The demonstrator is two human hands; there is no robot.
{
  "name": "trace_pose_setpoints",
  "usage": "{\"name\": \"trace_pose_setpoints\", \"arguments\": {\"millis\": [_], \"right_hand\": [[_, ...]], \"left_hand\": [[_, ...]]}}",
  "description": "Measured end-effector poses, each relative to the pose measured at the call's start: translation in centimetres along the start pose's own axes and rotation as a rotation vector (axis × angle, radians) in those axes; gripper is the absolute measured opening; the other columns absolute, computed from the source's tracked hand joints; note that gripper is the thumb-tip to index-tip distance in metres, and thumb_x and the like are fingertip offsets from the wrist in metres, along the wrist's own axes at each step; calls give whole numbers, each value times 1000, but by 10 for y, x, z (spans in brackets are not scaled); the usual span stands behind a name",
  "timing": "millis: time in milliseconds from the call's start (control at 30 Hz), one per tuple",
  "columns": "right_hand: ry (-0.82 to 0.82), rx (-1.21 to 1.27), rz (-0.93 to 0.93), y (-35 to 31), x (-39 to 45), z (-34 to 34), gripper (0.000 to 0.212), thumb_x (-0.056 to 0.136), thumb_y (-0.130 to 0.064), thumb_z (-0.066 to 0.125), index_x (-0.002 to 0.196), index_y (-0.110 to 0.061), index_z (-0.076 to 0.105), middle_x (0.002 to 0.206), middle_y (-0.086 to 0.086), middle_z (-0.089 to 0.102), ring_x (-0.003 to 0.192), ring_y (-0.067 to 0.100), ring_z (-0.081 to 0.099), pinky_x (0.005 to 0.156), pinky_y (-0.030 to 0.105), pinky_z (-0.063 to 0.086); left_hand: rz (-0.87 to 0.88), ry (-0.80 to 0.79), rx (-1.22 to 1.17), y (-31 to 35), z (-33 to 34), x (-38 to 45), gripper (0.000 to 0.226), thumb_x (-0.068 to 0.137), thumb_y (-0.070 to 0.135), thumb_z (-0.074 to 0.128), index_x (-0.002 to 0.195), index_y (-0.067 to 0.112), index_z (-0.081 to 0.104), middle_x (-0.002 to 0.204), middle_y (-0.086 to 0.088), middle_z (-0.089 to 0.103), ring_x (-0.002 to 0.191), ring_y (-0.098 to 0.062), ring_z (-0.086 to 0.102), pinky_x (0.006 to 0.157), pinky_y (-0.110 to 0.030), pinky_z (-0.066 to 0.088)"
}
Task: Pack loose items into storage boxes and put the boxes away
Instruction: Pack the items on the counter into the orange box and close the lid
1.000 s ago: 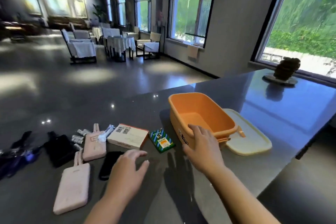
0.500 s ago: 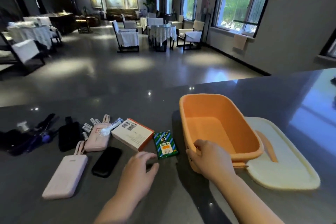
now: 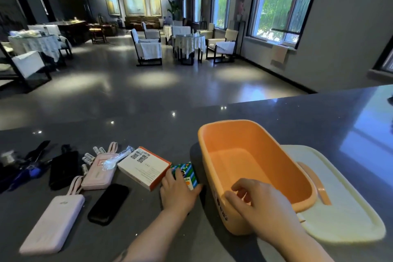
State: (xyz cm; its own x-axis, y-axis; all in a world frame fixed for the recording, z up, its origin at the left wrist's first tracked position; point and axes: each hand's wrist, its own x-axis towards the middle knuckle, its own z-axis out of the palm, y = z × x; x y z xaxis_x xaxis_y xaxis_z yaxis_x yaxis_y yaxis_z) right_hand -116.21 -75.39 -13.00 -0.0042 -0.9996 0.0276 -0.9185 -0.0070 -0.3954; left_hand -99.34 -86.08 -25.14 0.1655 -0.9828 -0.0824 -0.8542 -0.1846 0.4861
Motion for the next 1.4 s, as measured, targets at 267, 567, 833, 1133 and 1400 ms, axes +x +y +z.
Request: {"name": "trace_pose_setpoints", "arguments": {"millis": [267, 567, 833, 1133, 1400], "right_hand": [[145, 75, -259, -44, 24, 16, 28, 92, -45, 50, 119, -39, 54, 114, -23, 56, 106, -4, 47, 79, 11, 39], [-71, 216, -303, -110, 30, 139, 41, 90, -36, 54, 131, -32, 49, 132, -12, 49, 124, 9, 41, 102, 23, 36], [-19, 87, -125, -120, 33, 184, 70, 78, -72, 52, 138, -38, 40, 151, -7, 26, 142, 15, 17, 116, 35, 20], [73, 105, 67, -115, 40, 172, 81, 60, -82, 59, 120, -30, 46, 137, -7, 38, 130, 15, 33, 104, 33, 34], [-77, 182, 255, -120, 48, 165, 111, 61, -53, 81, 145, -22, 16, 146, 2, 27, 135, 21, 29, 108, 35, 35]], "left_hand": [[12, -8, -18, -26, -12, -18, 83, 80, 51, 59, 147, 27, 15, 150, -3, 15, 135, -23, 21, 113, -38, 23], [-43, 104, 13, -119, -55, -82, 68, 81, 63, 39, 142, 39, 23, 148, 10, 20, 134, -14, 24, 104, -29, 25], [-82, 210, 39, -175, -90, -36, 62, 87, 50, 53, 142, 29, 33, 150, 3, 30, 138, -21, 25, 110, -36, 28], [-101, 264, 105, -168, -79, -21, 76, 68, 66, 65, 128, 25, 44, 123, -4, 53, 117, -25, 46, 96, -35, 39], [-84, 165, 23, -166, -80, -14, 69, 73, 53, 67, 131, 23, 44, 124, -8, 51, 115, -28, 43, 95, -36, 38]]}}
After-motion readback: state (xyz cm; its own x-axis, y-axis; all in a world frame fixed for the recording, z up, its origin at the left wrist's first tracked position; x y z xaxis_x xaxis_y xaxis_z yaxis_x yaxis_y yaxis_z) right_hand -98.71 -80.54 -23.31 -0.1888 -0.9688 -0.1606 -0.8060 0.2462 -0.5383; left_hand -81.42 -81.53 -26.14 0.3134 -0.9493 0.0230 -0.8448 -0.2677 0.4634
